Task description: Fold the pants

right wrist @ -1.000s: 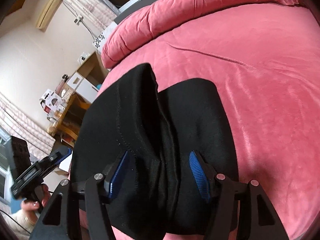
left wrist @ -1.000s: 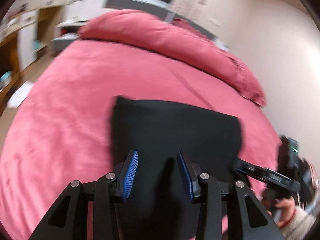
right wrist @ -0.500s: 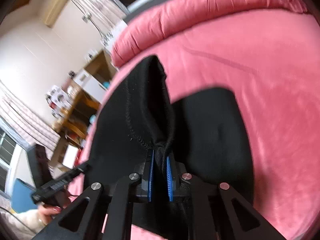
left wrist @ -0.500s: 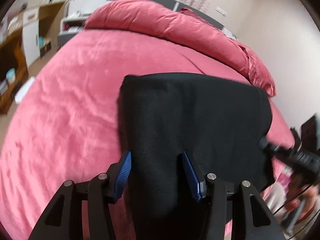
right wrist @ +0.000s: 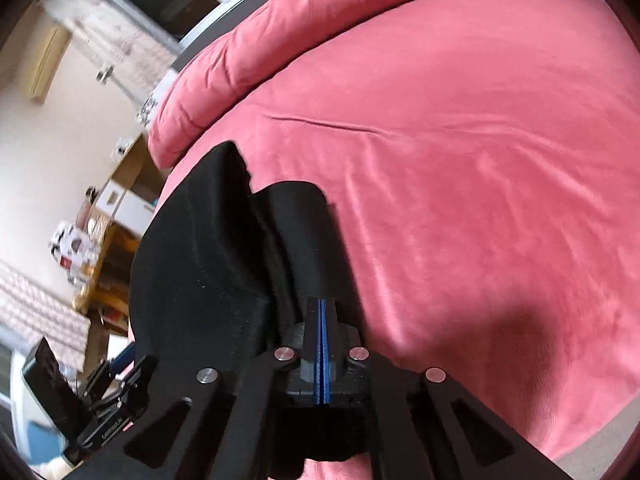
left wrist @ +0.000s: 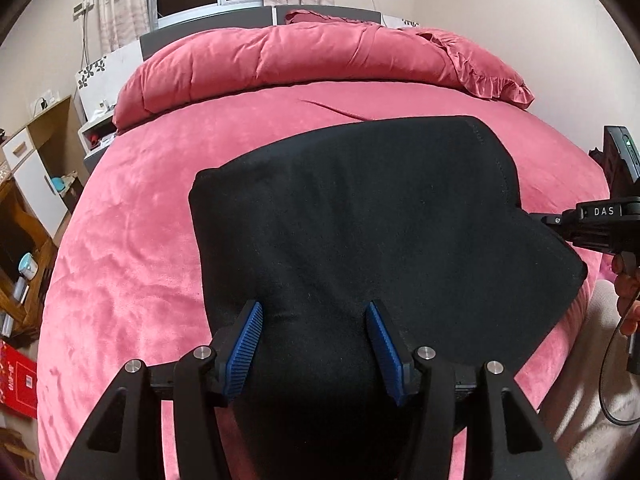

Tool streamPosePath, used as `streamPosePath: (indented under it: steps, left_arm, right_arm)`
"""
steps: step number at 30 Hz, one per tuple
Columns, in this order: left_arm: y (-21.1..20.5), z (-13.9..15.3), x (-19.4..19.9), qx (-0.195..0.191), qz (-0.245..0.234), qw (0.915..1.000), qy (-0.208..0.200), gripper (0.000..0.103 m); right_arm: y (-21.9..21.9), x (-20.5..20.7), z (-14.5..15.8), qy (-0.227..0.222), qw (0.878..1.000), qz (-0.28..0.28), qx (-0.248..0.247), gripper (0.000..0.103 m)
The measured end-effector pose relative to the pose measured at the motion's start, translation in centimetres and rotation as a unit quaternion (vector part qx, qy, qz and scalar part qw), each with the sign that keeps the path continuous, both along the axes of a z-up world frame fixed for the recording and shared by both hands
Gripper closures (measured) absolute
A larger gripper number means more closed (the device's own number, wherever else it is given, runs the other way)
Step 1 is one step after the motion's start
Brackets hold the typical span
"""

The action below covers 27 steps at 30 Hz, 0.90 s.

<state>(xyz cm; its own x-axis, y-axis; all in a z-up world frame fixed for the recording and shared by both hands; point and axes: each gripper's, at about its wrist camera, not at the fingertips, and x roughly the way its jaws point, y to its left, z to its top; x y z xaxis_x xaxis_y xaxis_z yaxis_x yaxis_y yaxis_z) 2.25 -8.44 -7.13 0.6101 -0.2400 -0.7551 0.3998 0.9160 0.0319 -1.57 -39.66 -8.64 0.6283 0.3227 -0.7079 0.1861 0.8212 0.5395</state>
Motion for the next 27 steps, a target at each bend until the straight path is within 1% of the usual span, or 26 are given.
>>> streamPosePath:
  steps: [1, 3, 5, 7, 9, 10, 11, 13, 16, 18, 21, 22, 23, 24, 25, 26, 27]
  left_arm:
    - [0.1, 0.3, 0.0, -0.002, 0.001, 1.0000, 0.004, 0.049]
    - [0.6, 0.9, 0.0, -0.022, 0.004, 0.9997, 0.011, 0.049]
    - [1.5, 2.2, 0.4, -0.060, 0.010, 0.9980, 0.017, 0.049]
    - [2.0, 3.1, 1.0, -0.076, 0.020, 0.9968, 0.014, 0.049]
    - [2.0, 3.8, 2.1, -0.075, 0.029, 0.9967, 0.011, 0.049]
    - [1.9, 4.1, 2.8, -0.076, 0.032, 0.9965, 0.011, 0.049]
    - [1.7, 4.4, 3.5, -0.077, 0.032, 0.9964, 0.010, 0.049]
    - [0.9, 4.6, 5.1, -0.064, 0.030, 0.9975, 0.009, 0.049]
    - [-0.8, 4.0, 7.4, -0.023, 0.022, 0.9995, 0.004, 0.049]
    - [-2.0, 2.7, 9.0, 0.006, 0.012, 0.9998, 0.015, 0.049]
    - [-3.1, 1.2, 10.0, 0.036, 0.003, 0.9992, 0.018, 0.047]
    - [-3.3, 0.8, 10.3, 0.037, -0.002, 0.9992, 0.012, 0.046]
    - [-3.5, 0.6, 10.5, 0.037, -0.003, 0.9992, 0.014, 0.045]
    - [-3.8, 0.1, 11.0, 0.038, -0.002, 0.9990, 0.022, 0.045]
    - [-4.0, -0.2, 11.4, 0.040, 0.000, 0.9989, 0.024, 0.045]
    - [-4.2, -0.5, 11.6, 0.042, 0.000, 0.9989, 0.022, 0.044]
    - [-4.4, -0.6, 11.8, 0.044, -0.002, 0.9988, 0.020, 0.044]
  right_arm:
    - [0.1, -0.3, 0.5, -0.007, 1.000, -0.002, -0.005, 0.101]
    - [0.5, -1.0, 1.8, -0.023, 0.999, -0.002, -0.035, 0.100]
    - [1.6, -1.4, 4.2, -0.055, 0.995, 0.013, -0.076, 0.098]
    - [3.9, -1.1, 6.8, -0.095, 0.986, 0.048, -0.125, 0.098]
    - [6.7, -0.1, 8.3, -0.112, 0.975, 0.094, -0.170, 0.098]
    - [7.8, 0.5, 8.5, -0.115, 0.971, 0.111, -0.180, 0.097]
    - [9.1, 1.4, 8.5, -0.117, 0.966, 0.131, -0.190, 0.097]
    - [11.4, 3.4, 8.1, -0.113, 0.958, 0.156, -0.212, 0.097]
    - [13.0, 6.1, 6.9, -0.105, 0.954, 0.177, -0.216, 0.097]
    - [13.5, 8.1, 5.7, -0.086, 0.953, 0.175, -0.233, 0.097]
    - [12.8, 9.1, 4.0, -0.056, 0.949, 0.152, -0.270, 0.098]
    - [12.0, 9.5, 3.2, -0.042, 0.950, 0.132, -0.281, 0.099]
    - [11.2, 9.8, 2.6, -0.035, 0.953, 0.117, -0.278, 0.100]
    - [10.0, 10.1, 1.9, -0.028, 0.961, 0.100, -0.255, 0.103]
    - [9.2, 10.3, 1.5, -0.026, 0.968, 0.092, -0.232, 0.103]
    - [8.6, 10.4, 1.2, -0.028, 0.972, 0.086, -0.217, 0.103]
    - [8.4, 10.6, 1.0, -0.032, 0.973, 0.083, -0.213, 0.103]
